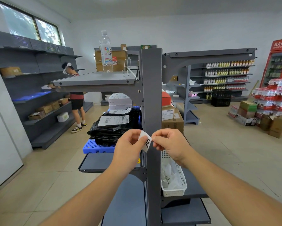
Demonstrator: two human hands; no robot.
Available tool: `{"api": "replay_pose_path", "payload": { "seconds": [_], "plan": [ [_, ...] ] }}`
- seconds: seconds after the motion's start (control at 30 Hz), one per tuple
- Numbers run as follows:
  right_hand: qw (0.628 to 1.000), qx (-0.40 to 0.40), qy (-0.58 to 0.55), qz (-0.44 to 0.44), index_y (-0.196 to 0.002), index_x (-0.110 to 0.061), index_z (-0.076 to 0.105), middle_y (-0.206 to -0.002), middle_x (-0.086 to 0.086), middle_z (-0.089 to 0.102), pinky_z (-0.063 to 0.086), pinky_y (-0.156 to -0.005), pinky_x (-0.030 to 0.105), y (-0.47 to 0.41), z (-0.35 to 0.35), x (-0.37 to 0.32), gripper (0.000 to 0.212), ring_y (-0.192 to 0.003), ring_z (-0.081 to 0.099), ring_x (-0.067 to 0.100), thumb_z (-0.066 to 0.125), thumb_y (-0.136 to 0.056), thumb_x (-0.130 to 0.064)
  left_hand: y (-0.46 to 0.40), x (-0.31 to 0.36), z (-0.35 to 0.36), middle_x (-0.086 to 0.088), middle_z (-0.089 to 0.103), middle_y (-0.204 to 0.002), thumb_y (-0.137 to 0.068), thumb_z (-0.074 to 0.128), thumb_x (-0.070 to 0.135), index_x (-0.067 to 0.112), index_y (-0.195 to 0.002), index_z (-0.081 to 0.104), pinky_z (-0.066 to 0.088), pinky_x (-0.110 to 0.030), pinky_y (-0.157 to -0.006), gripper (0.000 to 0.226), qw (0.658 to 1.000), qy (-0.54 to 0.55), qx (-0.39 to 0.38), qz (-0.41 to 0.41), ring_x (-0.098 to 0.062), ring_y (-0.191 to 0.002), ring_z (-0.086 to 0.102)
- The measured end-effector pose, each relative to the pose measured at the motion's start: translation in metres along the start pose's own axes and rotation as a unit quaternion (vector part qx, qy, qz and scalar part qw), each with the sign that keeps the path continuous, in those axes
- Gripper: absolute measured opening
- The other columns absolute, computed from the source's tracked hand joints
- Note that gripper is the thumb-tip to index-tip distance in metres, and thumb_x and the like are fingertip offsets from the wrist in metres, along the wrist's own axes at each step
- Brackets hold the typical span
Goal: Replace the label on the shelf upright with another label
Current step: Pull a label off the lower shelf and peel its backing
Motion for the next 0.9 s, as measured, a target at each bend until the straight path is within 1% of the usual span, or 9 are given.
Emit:
{"api": "replay_pose_path", "payload": {
  "seconds": [0.07,0.1,0.17,0.23,0.27,0.33,0.4,0.8,0.9],
  "plan": [
    [1.000,0.001,-0.010,0.000,-0.091,-0.006,0.078,-0.067,-0.001,0.071,0.053,-0.060,0.018,0.001,0.003,0.000,0.017,-0.060,0.060,0.006,0.063,-0.098,-0.006,0.002,-0.001,0.000,0.014,0.067,-0.105,-0.088,0.077,0.029,0.033,-0.109,0.067,0.053,-0.022,-0.080,0.024,1.000,-0.019,0.021,0.011,-0.002,-0.095,0.065],
    [1.000,0.004,-0.015,0.001,-0.092,-0.005,0.078,-0.067,0.000,0.071,0.053,-0.060,0.017,0.001,0.004,0.001,0.017,-0.060,0.060,0.006,0.063,-0.098,-0.006,0.005,0.001,-0.001,0.015,0.063,-0.108,-0.087,0.078,0.029,0.035,-0.108,0.066,0.049,-0.018,-0.080,0.025,0.998,-0.043,0.038,0.026,-0.001,-0.098,0.062],
    [1.000,0.017,-0.025,0.003,-0.091,-0.005,0.078,-0.067,-0.001,0.070,0.052,-0.059,0.017,0.001,0.005,0.001,0.017,-0.060,0.060,0.006,0.063,-0.098,-0.006,0.008,0.007,-0.001,0.013,0.064,-0.100,-0.089,0.075,0.027,0.035,-0.097,0.070,0.047,-0.016,-0.074,0.012,0.995,-0.062,0.047,0.059,-0.001,-0.087,0.061],
    [0.999,0.027,-0.031,-0.001,-0.088,-0.010,0.079,-0.066,-0.002,0.070,0.052,-0.060,0.018,0.001,0.006,0.001,0.018,-0.061,0.060,0.007,0.064,-0.098,-0.008,0.010,0.008,0.000,0.008,0.071,-0.084,-0.093,0.071,0.027,0.033,-0.089,0.074,0.052,-0.024,-0.067,0.008,0.996,-0.043,0.014,0.071,-0.004,-0.074,0.062],
    [0.999,0.029,-0.033,-0.004,-0.085,-0.013,0.079,-0.066,-0.002,0.070,0.051,-0.059,0.018,0.001,0.006,0.001,0.020,-0.061,0.060,0.007,0.064,-0.098,-0.008,0.012,0.009,0.001,0.007,0.072,-0.081,-0.094,0.071,0.027,0.033,-0.090,0.075,0.055,-0.028,-0.066,0.008,0.997,-0.035,-0.004,0.071,-0.007,-0.073,0.064],
    [0.999,0.029,-0.044,-0.010,-0.082,-0.013,0.078,-0.067,0.001,0.069,0.050,-0.059,0.018,0.001,0.007,0.000,0.022,-0.060,0.058,0.008,0.064,-0.098,-0.009,0.013,0.010,0.001,0.009,0.076,-0.081,-0.094,0.072,0.028,0.034,-0.094,0.078,0.059,-0.032,-0.071,0.009,0.997,-0.029,-0.023,0.070,-0.012,-0.078,0.069],
    [0.998,0.026,-0.059,-0.011,-0.083,-0.010,0.079,-0.069,0.004,0.069,0.049,-0.058,0.019,0.000,0.008,0.000,0.022,-0.061,0.058,0.009,0.064,-0.098,-0.008,0.015,0.011,0.001,0.013,0.077,-0.082,-0.094,0.073,0.026,0.034,-0.095,0.079,0.059,-0.030,-0.074,0.011,0.997,-0.021,-0.027,0.066,-0.011,-0.080,0.071],
    [0.998,0.011,-0.065,-0.019,-0.091,-0.007,0.080,-0.069,0.001,0.069,0.049,-0.061,0.019,0.000,0.004,0.005,0.019,-0.063,0.059,0.009,0.064,-0.100,-0.008,0.016,0.019,0.002,0.021,0.076,-0.080,-0.095,0.071,0.026,0.045,-0.086,0.077,0.054,-0.020,-0.064,0.021,0.997,-0.036,-0.023,0.061,-0.007,-0.075,0.068],
    [0.998,0.008,-0.059,-0.024,-0.090,-0.010,0.080,-0.069,0.000,0.070,0.050,-0.061,0.019,-0.001,0.003,0.005,0.019,-0.063,0.059,0.008,0.063,-0.100,-0.009,0.016,0.021,0.002,0.017,0.077,-0.079,-0.094,0.071,0.028,0.045,-0.085,0.076,0.056,-0.025,-0.066,0.021,0.997,-0.034,-0.023,0.063,-0.014,-0.077,0.068]
  ]
}}
Point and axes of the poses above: each hand's wrist, its own y-axis away from the middle knuckle, its own z-axis out of the palm, x = y × z, the point moved 2 cm from there along -y, towards the middle knuckle
